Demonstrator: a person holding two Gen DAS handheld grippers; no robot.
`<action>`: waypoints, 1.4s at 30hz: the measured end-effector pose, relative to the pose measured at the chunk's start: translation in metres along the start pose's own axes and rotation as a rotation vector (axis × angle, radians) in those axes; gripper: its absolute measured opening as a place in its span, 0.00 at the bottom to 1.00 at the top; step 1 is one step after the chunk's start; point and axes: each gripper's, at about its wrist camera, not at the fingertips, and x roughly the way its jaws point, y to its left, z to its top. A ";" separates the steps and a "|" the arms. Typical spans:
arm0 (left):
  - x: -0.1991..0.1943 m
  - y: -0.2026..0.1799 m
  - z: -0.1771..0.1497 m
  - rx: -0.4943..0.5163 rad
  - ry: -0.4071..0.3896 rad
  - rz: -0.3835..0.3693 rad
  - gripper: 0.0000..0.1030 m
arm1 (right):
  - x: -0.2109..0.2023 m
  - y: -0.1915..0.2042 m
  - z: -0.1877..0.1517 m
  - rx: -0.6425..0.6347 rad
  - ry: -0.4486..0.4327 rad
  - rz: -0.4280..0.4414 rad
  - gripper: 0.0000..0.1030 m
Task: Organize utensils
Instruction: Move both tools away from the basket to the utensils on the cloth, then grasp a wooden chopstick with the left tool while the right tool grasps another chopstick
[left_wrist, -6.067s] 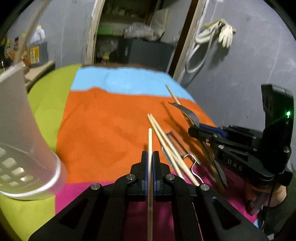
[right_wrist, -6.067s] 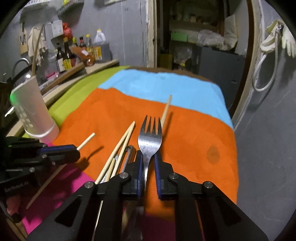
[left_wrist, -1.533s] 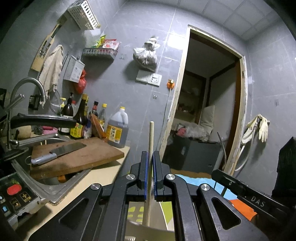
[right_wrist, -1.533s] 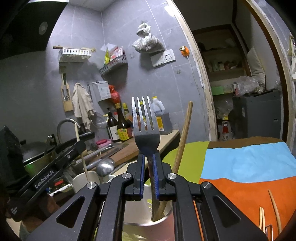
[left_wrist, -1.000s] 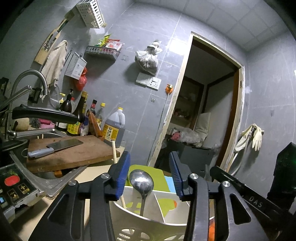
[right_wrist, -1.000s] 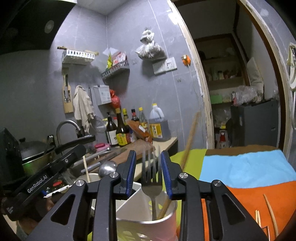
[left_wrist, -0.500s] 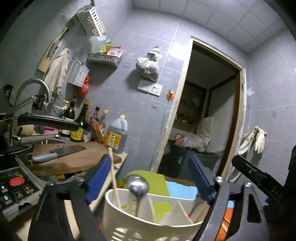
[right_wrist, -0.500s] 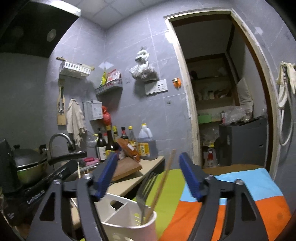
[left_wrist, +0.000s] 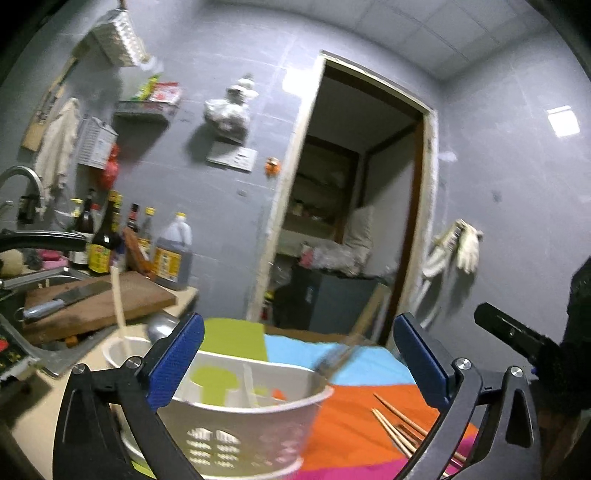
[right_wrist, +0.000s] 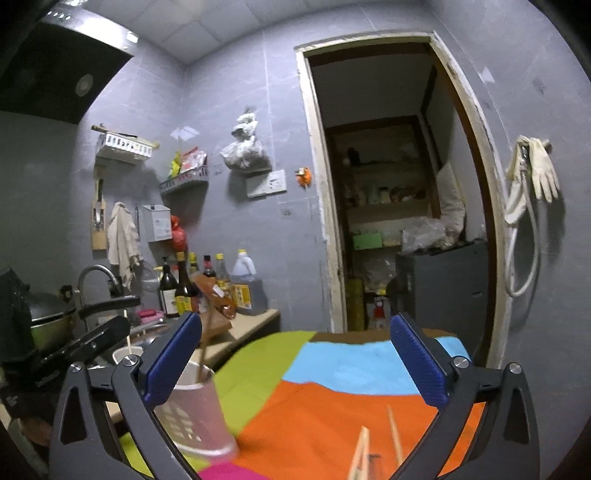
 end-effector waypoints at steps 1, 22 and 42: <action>0.001 -0.009 -0.002 0.014 0.018 -0.016 0.98 | -0.004 -0.007 0.001 0.002 0.013 -0.002 1.00; 0.067 -0.106 -0.085 0.154 0.492 -0.148 0.97 | 0.012 -0.099 -0.053 -0.012 0.446 -0.102 0.79; 0.164 -0.100 -0.141 0.010 0.953 -0.250 0.22 | 0.067 -0.120 -0.104 -0.007 0.791 0.013 0.23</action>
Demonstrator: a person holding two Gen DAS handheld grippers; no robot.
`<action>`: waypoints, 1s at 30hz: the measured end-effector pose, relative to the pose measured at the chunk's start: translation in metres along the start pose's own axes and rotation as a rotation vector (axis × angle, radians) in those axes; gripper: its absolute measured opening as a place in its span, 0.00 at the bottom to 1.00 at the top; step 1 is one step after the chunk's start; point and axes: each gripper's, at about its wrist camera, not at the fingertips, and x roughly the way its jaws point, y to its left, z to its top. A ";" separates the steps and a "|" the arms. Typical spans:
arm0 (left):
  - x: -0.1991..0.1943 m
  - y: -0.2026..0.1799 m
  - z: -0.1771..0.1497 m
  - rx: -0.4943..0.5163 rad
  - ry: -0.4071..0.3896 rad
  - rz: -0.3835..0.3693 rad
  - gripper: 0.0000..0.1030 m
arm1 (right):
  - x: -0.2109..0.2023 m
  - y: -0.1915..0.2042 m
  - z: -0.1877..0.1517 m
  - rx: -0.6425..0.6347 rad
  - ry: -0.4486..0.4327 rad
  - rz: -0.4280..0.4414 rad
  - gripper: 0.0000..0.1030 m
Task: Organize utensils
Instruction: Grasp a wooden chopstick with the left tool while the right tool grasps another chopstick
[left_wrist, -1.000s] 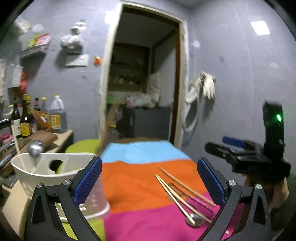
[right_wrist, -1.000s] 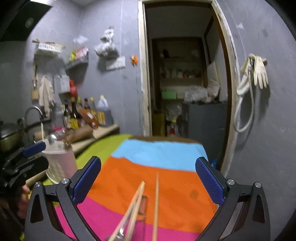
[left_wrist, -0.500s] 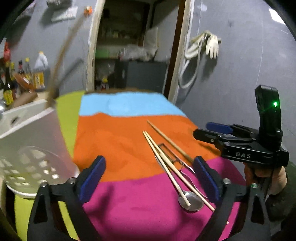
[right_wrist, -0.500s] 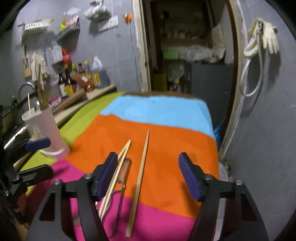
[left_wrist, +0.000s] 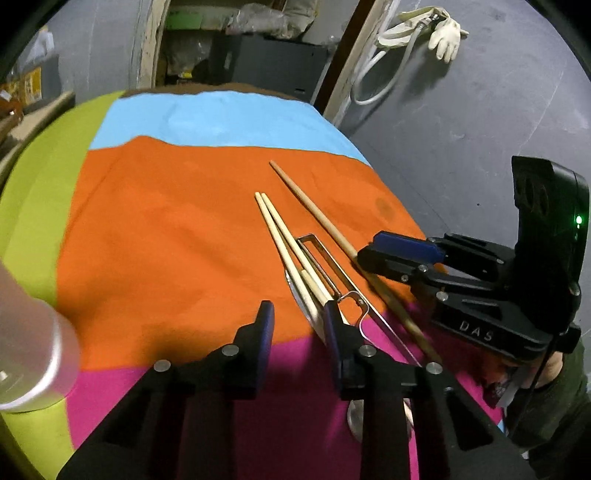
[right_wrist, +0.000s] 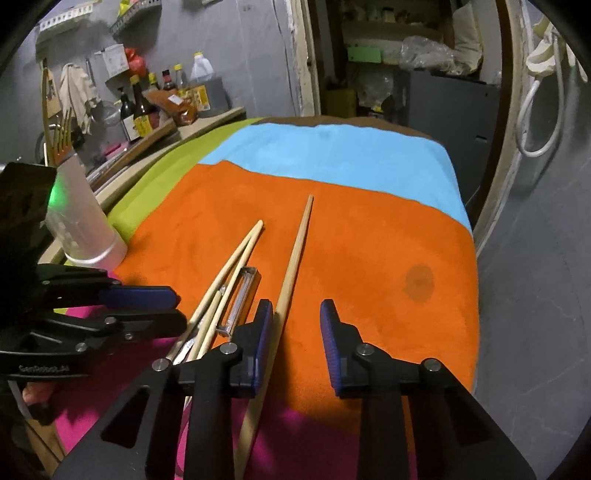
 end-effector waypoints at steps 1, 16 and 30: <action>0.001 0.000 0.001 0.000 0.002 -0.001 0.22 | 0.001 0.000 0.000 0.000 0.004 0.004 0.23; -0.002 0.024 0.006 -0.111 0.017 -0.043 0.03 | 0.013 0.005 0.006 -0.042 0.061 -0.020 0.09; 0.001 0.018 0.022 -0.111 0.105 -0.008 0.02 | 0.029 -0.018 0.027 0.214 0.171 0.066 0.05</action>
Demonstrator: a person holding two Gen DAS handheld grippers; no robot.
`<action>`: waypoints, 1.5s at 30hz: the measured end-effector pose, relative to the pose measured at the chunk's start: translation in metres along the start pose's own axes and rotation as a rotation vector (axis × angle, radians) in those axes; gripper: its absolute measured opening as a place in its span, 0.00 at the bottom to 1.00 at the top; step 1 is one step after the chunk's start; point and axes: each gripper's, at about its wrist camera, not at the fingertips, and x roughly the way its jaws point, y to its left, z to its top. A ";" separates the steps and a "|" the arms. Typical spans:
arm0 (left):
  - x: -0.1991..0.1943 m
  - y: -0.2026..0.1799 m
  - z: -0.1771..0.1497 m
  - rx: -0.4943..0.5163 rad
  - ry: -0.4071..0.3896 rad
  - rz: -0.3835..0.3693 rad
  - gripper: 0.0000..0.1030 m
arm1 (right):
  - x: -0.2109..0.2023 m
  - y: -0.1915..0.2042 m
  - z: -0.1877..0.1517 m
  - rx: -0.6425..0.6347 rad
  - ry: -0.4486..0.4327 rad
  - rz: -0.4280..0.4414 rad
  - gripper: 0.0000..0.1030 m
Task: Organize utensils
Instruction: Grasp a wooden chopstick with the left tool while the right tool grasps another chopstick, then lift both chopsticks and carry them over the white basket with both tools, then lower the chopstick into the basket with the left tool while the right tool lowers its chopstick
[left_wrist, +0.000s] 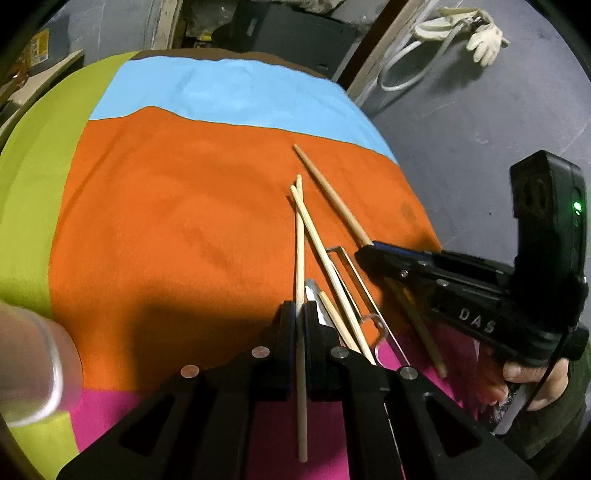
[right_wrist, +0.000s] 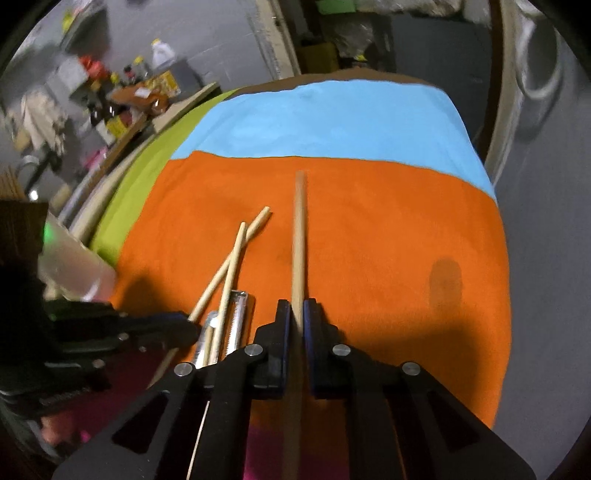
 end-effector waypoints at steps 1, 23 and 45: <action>-0.003 -0.001 -0.004 0.005 -0.014 -0.001 0.02 | -0.002 0.000 -0.003 0.022 -0.007 0.024 0.05; -0.135 -0.016 -0.068 0.097 -0.790 0.050 0.02 | -0.108 0.084 -0.055 -0.122 -0.709 0.124 0.05; -0.259 0.088 -0.068 -0.043 -1.158 0.199 0.02 | -0.104 0.206 -0.008 -0.180 -1.036 0.383 0.05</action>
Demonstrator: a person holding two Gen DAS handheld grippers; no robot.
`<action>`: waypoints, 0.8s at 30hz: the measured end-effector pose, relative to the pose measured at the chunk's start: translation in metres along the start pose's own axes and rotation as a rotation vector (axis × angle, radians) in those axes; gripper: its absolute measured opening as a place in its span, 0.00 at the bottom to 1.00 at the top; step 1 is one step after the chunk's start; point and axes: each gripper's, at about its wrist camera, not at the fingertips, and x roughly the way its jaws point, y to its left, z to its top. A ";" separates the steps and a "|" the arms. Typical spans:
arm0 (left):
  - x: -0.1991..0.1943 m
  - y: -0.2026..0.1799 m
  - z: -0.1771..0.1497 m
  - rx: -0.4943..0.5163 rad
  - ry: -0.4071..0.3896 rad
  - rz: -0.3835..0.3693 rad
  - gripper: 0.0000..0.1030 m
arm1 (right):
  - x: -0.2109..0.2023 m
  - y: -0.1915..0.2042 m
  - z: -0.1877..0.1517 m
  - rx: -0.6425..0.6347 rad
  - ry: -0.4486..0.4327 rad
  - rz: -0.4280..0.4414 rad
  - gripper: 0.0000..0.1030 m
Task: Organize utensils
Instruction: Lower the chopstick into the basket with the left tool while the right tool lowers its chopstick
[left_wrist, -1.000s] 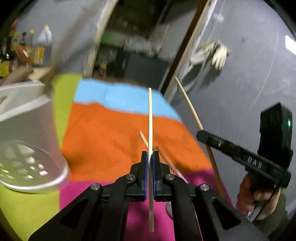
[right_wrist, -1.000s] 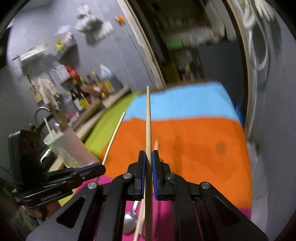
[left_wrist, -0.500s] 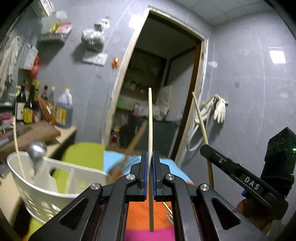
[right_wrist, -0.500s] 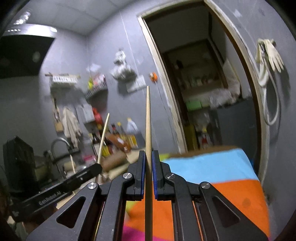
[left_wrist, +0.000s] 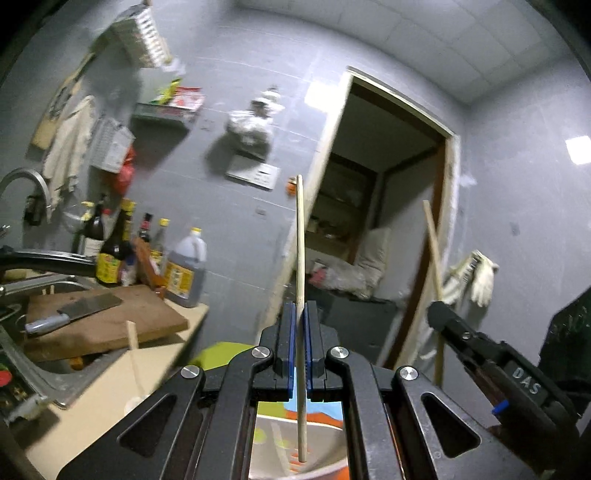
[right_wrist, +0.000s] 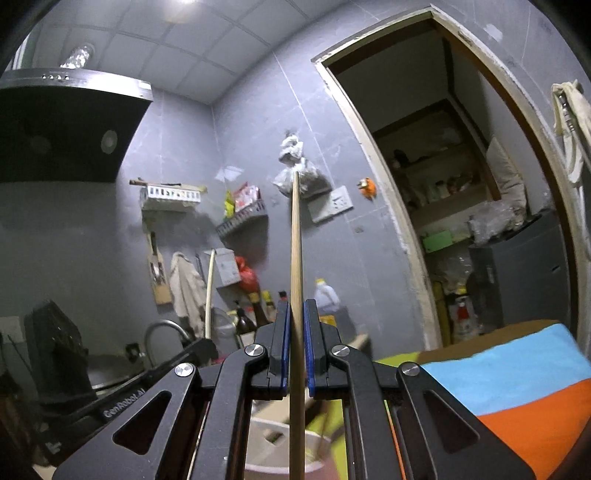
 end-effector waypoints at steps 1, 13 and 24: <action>0.000 0.007 0.002 -0.014 -0.009 0.010 0.02 | 0.006 0.004 -0.001 0.001 -0.008 0.005 0.05; 0.001 0.080 -0.008 -0.139 -0.091 0.164 0.02 | 0.041 0.025 -0.027 -0.086 -0.074 0.004 0.05; 0.008 0.071 -0.024 -0.073 -0.060 0.191 0.02 | 0.054 0.020 -0.045 -0.105 -0.025 -0.022 0.05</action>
